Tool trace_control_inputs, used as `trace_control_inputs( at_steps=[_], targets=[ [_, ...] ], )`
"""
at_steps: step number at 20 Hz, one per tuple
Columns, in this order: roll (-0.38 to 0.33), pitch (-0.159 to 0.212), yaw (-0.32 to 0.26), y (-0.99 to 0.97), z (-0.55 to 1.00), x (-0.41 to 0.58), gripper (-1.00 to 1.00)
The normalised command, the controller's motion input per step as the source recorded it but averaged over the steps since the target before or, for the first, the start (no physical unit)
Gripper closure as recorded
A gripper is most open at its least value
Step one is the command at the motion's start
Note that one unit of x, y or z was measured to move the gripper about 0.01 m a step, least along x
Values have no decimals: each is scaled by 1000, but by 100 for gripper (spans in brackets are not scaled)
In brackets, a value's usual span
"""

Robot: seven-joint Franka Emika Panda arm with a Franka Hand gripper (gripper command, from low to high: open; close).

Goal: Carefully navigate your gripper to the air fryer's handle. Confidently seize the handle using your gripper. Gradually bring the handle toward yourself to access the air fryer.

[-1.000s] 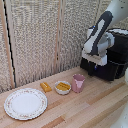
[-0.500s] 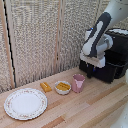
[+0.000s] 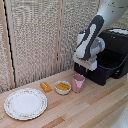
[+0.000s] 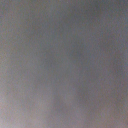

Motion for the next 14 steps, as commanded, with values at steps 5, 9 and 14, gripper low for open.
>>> trace_control_inputs(
  at_steps=[5, 9, 14],
  targets=[
    [-15, 1, -51, -26, 389, 0, -100],
    [10, -5, -91, 66, 734, -8, -100],
    [52, 0, -92, 50, 801, 75, -100]
  ],
)
